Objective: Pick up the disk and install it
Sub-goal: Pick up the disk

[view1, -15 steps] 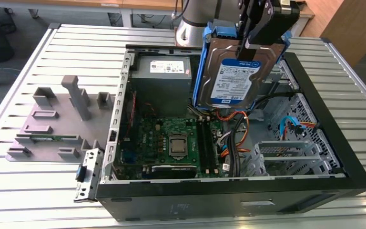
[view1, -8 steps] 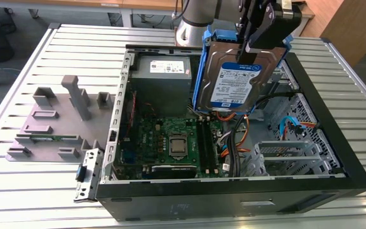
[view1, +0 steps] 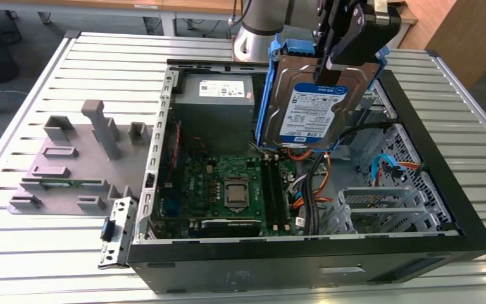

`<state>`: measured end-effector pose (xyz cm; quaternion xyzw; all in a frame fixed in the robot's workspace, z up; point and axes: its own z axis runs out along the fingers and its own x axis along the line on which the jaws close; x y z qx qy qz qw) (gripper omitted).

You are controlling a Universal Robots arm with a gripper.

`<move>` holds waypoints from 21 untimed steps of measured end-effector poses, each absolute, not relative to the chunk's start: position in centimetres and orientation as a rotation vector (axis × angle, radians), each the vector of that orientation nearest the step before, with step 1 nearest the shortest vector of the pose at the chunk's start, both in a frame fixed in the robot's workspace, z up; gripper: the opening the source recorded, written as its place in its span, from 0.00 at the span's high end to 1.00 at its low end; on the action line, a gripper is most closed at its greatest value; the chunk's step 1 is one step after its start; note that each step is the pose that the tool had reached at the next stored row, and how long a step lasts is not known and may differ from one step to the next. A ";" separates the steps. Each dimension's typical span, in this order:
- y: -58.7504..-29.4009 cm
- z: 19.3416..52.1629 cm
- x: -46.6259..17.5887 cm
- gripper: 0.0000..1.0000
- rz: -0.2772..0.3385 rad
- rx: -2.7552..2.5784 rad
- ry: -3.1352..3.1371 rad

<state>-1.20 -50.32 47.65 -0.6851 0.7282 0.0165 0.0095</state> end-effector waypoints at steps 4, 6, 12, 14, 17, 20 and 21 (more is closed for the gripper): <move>-50.4 47.7 -1.2 0.65 0.051 -2.139 2.274; -50.5 47.6 -1.2 0.65 0.051 -2.139 2.274; -51.3 47.6 -1.2 0.65 0.051 -2.139 2.274; -51.8 47.6 -1.2 0.65 0.051 -2.139 2.274; -52.5 47.6 -1.2 0.65 0.051 -2.139 2.274; -53.3 47.6 -1.2 0.65 0.051 -2.139 2.274; -53.6 47.6 -1.2 0.65 0.051 -2.139 2.274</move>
